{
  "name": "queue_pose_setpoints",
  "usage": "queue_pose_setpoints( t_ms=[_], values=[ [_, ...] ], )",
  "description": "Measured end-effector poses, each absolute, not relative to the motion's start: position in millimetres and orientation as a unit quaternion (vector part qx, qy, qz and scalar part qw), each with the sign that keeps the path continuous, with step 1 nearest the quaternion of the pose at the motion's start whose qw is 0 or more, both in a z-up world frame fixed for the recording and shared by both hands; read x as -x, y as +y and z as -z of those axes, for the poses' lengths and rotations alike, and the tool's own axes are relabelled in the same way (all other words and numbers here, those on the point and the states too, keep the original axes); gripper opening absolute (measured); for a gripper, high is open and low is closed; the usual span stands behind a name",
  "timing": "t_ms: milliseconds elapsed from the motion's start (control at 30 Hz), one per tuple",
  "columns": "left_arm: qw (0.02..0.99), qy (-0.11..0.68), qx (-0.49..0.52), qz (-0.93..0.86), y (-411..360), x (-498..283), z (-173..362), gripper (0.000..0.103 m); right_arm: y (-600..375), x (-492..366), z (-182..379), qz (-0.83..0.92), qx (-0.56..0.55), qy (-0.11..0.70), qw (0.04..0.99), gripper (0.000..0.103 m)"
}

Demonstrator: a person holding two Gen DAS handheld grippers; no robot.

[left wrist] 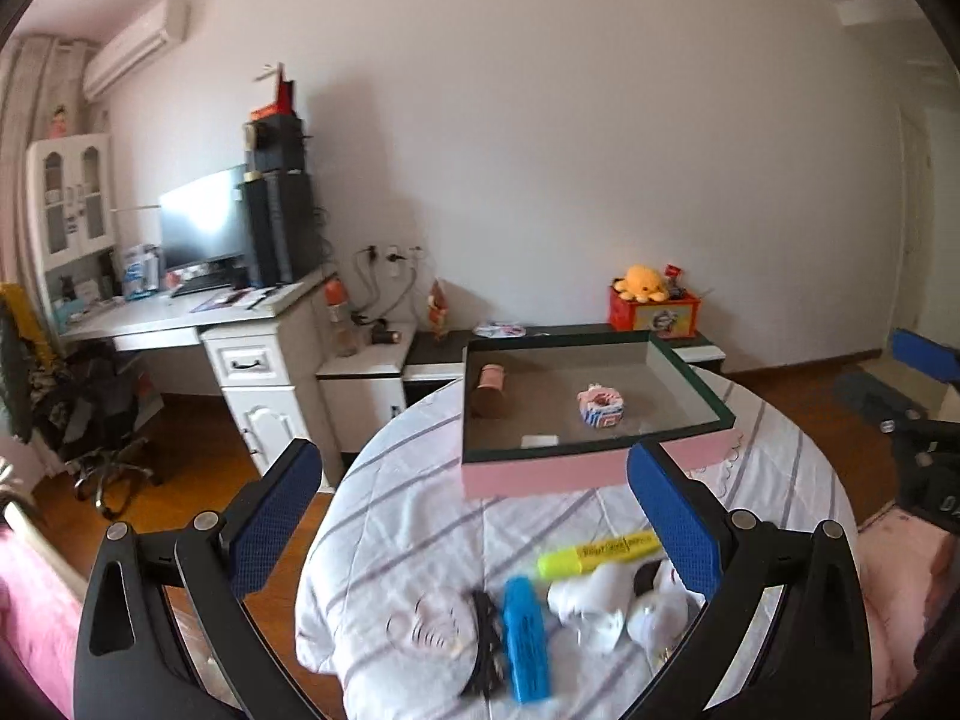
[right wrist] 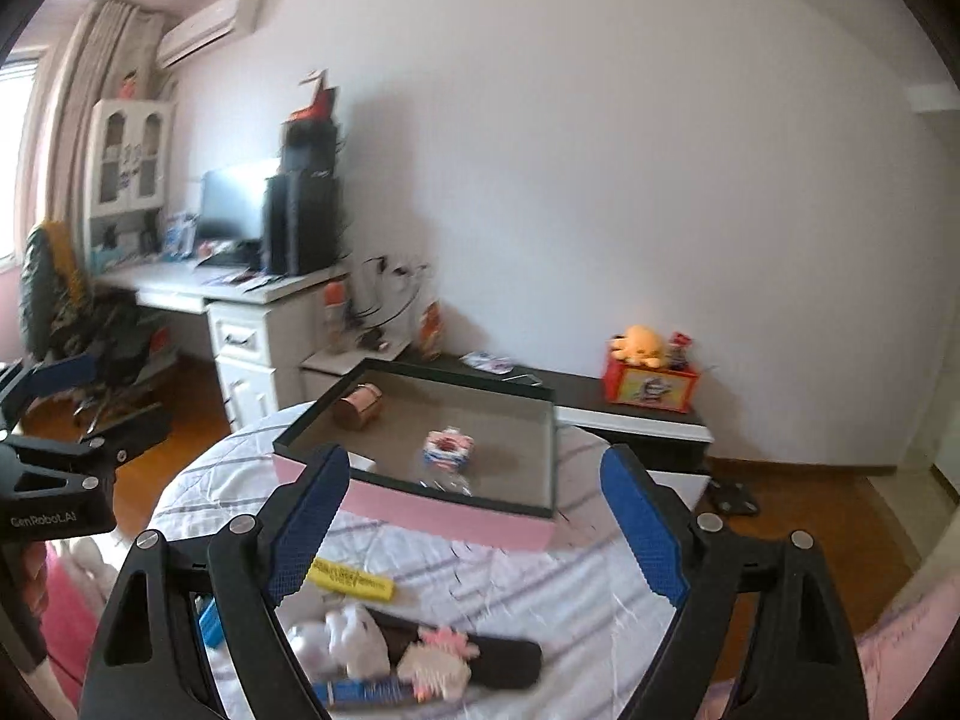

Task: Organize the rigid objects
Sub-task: 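Withdraw both tools from the box back over the bed, then move the left gripper to the blue highlighter and close on it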

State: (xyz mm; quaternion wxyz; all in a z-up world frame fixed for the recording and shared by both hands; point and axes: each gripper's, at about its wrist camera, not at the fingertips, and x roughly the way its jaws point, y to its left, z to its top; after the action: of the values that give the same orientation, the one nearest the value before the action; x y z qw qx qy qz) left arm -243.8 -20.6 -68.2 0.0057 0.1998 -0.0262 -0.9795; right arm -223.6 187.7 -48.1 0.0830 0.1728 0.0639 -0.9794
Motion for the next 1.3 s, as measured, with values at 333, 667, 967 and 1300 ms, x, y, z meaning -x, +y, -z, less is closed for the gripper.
queue_pose_setpoints(
  t_ms=[333, 667, 967, 1300],
  values=[
    [0.000, -0.014, -0.212, 0.977, -15.9, 205.1, 85.8, 0.103, 213.9, 173.3, 56.0, 0.990, -0.137, 0.031, 0.028, 0.103],
    [0.010, -0.010, -0.230, 0.973, -21.3, 194.4, 99.4, 0.103, 212.6, 156.1, 63.7, 0.988, -0.146, 0.046, 0.030, 0.103],
    [0.018, -0.013, -0.239, 0.971, -28.0, 195.5, 104.9, 0.103, 208.7, 159.5, 77.7, 0.984, -0.169, 0.052, 0.034, 0.103],
    [0.028, -0.032, -0.273, 0.961, -35.5, 201.0, 131.6, 0.103, 210.2, 175.1, 103.4, 0.974, -0.215, 0.048, 0.044, 0.103]
  ],
)
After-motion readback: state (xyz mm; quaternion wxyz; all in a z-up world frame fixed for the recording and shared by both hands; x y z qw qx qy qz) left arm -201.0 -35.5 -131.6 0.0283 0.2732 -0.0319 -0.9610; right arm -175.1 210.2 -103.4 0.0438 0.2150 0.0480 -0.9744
